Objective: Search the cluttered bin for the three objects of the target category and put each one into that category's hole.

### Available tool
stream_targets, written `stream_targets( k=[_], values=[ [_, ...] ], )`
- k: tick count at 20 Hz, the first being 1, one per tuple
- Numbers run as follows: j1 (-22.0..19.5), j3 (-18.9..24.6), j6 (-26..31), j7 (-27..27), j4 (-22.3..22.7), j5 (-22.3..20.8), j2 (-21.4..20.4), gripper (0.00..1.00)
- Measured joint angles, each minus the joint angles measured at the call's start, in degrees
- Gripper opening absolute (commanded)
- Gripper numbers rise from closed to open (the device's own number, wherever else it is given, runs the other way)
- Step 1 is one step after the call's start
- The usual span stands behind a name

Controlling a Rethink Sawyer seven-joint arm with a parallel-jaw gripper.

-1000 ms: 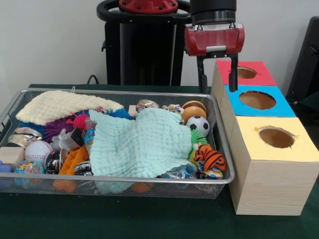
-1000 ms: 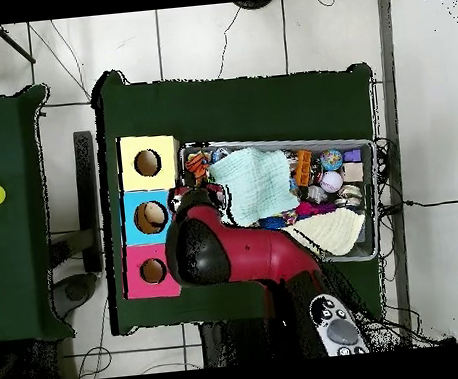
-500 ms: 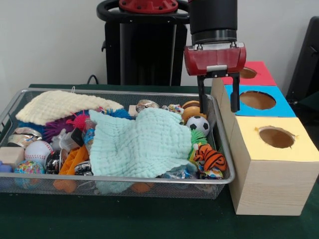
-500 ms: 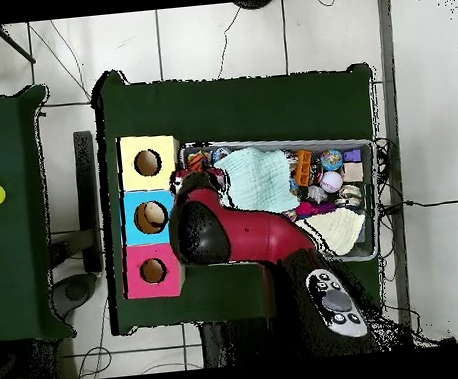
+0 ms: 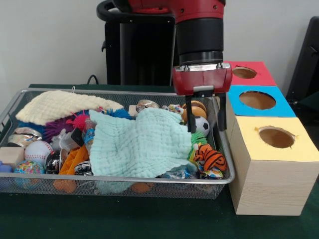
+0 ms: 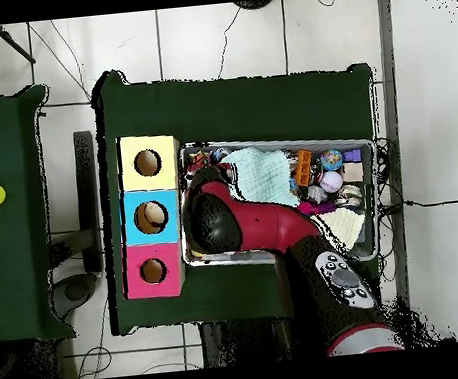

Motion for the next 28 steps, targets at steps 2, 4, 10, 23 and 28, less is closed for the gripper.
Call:
stream_targets(
  k=[2, 4, 10, 23, 28],
  values=[
    [-1.1, 0.2, 0.0, 0.0, -0.3, -1.2, 1.5, 1.0],
    [-1.5, 0.2, 0.0, 0.0, -0.4, -1.8, 2.2, 1.0],
    [-2.4, 0.4, 0.0, 0.0, -0.4, -4.0, 4.3, 1.0],
    [-2.0, 0.9, 0.0, 0.0, -0.1, -6.3, 5.6, 1.0],
    [-0.8, 0.9, -0.5, 0.0, 0.2, -6.3, 5.6, 1.0]
  ],
)
